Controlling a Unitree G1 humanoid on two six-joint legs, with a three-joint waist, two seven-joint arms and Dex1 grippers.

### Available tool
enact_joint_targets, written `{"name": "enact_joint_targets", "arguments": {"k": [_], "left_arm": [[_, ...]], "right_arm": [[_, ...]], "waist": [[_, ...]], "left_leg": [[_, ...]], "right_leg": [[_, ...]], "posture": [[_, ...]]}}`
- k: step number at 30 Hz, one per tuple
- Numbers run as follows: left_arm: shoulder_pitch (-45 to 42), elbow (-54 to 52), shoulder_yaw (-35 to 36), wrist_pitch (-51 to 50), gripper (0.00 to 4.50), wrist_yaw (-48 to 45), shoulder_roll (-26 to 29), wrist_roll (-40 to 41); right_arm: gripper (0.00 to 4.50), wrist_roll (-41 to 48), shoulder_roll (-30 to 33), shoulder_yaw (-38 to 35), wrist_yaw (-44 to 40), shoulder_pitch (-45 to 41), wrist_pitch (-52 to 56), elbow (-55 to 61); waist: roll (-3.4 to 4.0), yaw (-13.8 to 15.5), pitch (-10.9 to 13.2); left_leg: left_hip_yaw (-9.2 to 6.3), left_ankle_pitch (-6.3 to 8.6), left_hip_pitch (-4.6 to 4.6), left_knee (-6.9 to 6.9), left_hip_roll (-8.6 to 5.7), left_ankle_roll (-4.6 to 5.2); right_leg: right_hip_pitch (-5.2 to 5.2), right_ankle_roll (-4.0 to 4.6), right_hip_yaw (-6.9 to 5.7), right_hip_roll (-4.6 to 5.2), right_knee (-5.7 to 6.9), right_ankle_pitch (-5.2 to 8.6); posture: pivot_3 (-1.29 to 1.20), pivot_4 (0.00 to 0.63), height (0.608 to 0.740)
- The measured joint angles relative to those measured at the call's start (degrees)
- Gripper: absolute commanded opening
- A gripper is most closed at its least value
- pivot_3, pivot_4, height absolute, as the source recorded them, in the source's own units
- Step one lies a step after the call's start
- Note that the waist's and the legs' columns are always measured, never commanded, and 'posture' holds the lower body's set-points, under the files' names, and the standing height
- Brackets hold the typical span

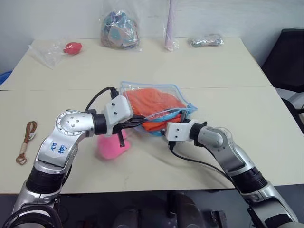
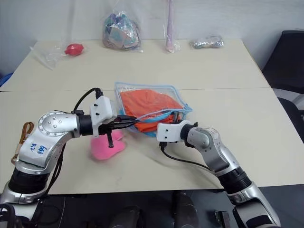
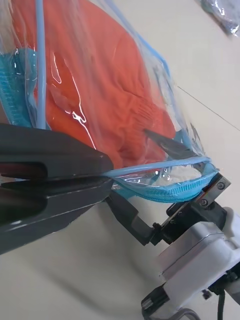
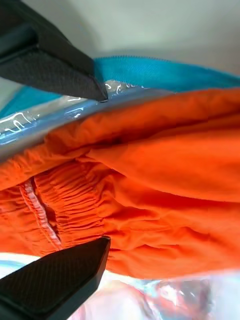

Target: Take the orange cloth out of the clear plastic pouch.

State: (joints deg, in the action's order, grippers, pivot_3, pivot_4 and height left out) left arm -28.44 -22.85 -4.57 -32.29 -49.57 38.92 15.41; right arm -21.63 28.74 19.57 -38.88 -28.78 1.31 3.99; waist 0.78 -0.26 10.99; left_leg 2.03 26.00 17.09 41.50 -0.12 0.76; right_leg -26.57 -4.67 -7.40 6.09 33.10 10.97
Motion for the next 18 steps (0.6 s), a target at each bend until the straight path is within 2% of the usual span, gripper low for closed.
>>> {"name": "enact_joint_targets", "arguments": {"k": [5, 9, 18], "left_arm": [[1.86, 0.93, -0.01, 2.45, 0.00, -0.12, 0.80, -0.94], [2.45, 2.45, -0.01, 3.74, 0.00, -0.24, 0.86, -1.33], [1.96, 2.98, -0.01, 4.20, 0.00, -0.19, 0.68, -1.26]], "right_arm": [[4.47, 5.17, -0.37, -2.18, -3.19, 0.42, 5.37, 2.89], [4.47, 5.71, 0.12, -2.39, -3.78, 0.47, 5.86, 3.88], [4.47, -3.25, 4.88, 0.38, 0.73, -1.52, -7.31, -2.32]], "waist": [[0.00, 0.01, 0.00], [0.00, 0.07, 0.00], [0.00, -0.14, 0.00]], "left_leg": [[0.00, 0.00, 0.00, -0.01, -0.01, 0.00], [-0.01, 0.00, 0.01, -0.01, -0.02, 0.00], [0.03, 0.00, -0.01, -0.02, -0.01, 0.00]], "right_leg": [[0.00, 0.00, 0.00, 0.00, 0.00, 0.00], [0.00, 0.00, 0.00, 0.01, 0.00, 0.00], [0.00, 0.00, 0.03, 0.00, 0.00, 0.00]], "posture": [[0.00, 0.150, 0.740], [0.00, 0.150, 0.740], [0.00, 0.150, 0.740]]}}
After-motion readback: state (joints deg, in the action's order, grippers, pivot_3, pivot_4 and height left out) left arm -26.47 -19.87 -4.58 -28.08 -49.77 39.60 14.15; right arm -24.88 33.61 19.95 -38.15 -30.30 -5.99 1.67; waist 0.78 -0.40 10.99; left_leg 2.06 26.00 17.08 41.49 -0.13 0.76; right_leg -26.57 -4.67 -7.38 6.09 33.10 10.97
